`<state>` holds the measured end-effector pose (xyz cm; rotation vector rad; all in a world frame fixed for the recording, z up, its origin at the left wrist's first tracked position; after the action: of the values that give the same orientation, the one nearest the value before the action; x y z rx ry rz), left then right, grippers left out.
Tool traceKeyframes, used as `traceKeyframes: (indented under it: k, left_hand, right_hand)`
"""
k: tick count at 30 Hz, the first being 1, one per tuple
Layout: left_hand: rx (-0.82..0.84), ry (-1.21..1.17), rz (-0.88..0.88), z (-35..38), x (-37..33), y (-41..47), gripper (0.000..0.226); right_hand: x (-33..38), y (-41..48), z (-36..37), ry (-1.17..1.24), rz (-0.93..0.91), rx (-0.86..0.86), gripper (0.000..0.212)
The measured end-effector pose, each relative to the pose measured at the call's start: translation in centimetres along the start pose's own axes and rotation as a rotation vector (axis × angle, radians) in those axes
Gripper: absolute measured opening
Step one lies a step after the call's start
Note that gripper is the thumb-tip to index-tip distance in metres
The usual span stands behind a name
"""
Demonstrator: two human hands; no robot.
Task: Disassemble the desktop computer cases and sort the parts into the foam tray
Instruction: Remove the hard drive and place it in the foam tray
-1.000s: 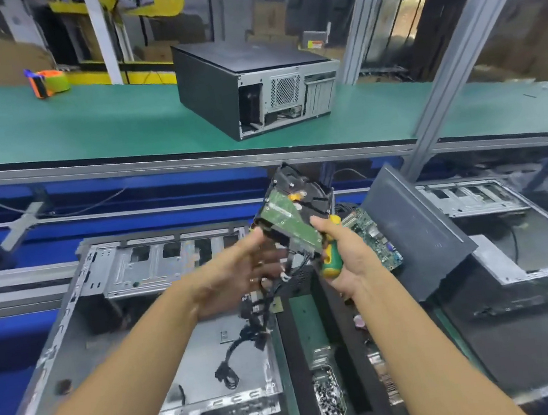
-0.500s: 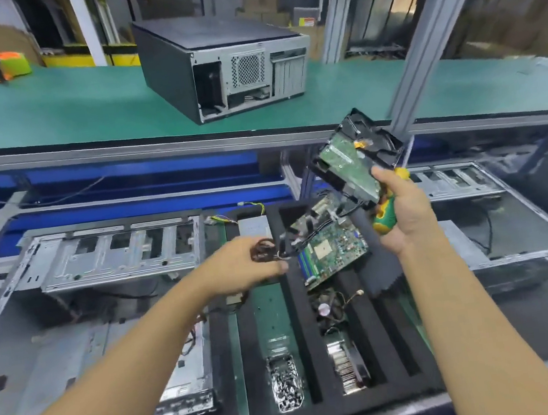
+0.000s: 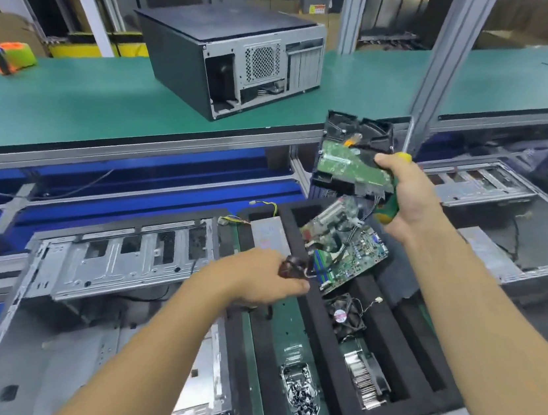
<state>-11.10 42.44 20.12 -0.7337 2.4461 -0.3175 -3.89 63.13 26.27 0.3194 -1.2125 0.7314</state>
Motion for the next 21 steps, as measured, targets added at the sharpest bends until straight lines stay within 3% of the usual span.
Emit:
traceKeyframes:
  k: [3,5,7,9,11,13,17,21]
  left_hand:
    - [0.057,-0.039,0.005,1.9,1.1,-1.4,0.032]
    - [0.037,-0.089,-0.006,2.9,2.1,-2.3,0.028]
    - [0.044,-0.030,0.015,4.6,2.8,-3.0,0.039]
    - [-0.070,0.113,0.042,5.2,3.3,-4.1,0.054]
    - [-0.296,0.141,-0.017,4.2,4.6,-5.7,0.050]
    - [-0.415,-0.010,-0.129,3.8,7.3,-7.6,0.040]
    - [-0.513,-0.271,-0.237,2.7,11.8,-11.8,0.017]
    - [-0.468,-0.518,-0.322,1.8,14.1,-16.0,0.011]
  right_hand:
    - [-3.1,-0.4,1.6,-0.027,0.059,0.037,0.007]
    - [-4.9,-0.6,2.4,-0.058,0.085,0.051,0.011]
    - [-6.7,-1.0,3.1,-0.088,0.119,0.070,0.018]
    - [-8.6,-1.4,4.2,-0.097,0.170,0.093,0.018]
    - [-10.2,-1.9,5.1,-0.100,0.208,0.115,0.011]
    - [-11.5,-2.3,5.6,-0.119,0.226,0.113,0.006]
    - [-13.0,-2.9,6.1,-0.131,0.215,0.061,0.017]
    - [-14.4,-3.7,6.9,-0.181,0.206,0.012,0.019]
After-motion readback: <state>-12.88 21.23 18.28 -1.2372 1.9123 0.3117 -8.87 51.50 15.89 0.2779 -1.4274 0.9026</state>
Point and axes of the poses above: each hand's wrist, its own y-axis towards the middle knuckle, its own z-axis out of the palm, x = y × z, the point moved 10 cm from there along y, towards the middle knuckle
